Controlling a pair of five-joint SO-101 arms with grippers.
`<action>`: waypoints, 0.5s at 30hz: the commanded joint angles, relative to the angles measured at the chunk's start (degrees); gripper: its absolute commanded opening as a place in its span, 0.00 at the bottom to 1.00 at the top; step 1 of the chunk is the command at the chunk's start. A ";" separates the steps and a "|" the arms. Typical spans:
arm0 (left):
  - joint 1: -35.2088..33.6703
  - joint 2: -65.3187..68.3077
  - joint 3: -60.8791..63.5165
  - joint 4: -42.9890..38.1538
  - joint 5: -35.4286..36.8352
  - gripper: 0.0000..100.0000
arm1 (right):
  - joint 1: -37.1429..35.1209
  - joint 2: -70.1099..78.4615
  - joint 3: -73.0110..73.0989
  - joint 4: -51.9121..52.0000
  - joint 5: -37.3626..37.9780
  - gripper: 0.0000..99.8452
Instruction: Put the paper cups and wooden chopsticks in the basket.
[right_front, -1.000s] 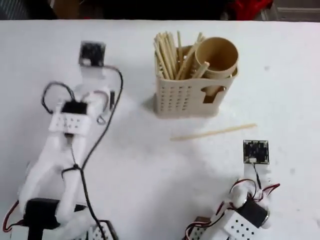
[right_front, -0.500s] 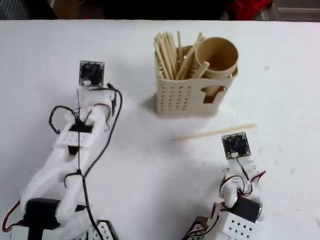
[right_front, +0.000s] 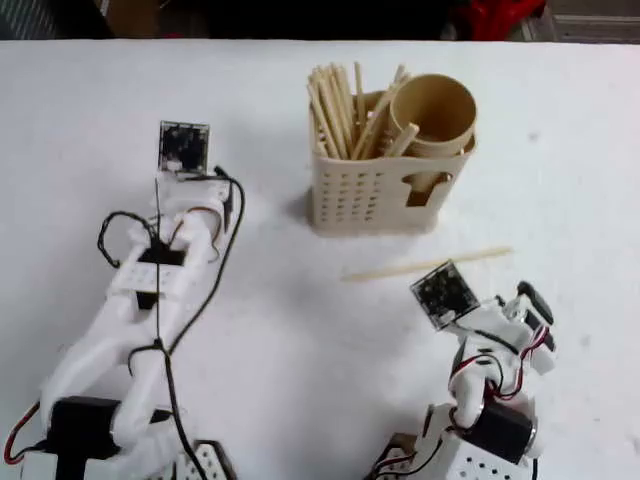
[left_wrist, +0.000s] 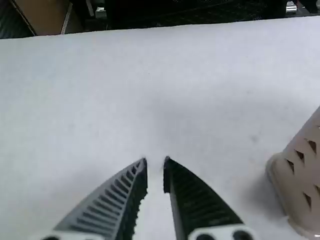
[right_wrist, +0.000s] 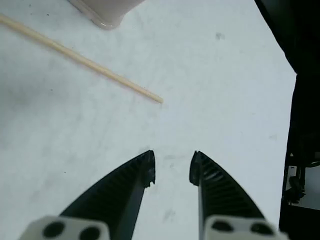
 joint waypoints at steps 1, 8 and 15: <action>-0.22 -2.42 -0.35 -1.49 0.09 0.08 | -0.84 8.48 -7.12 0.22 1.05 0.13; -0.22 -2.42 -0.35 -1.49 0.09 0.08 | -4.62 49.19 -33.14 7.52 7.12 0.14; -0.22 -2.42 -0.35 -1.58 0.00 0.08 | -13.49 80.40 -52.04 15.87 19.52 0.15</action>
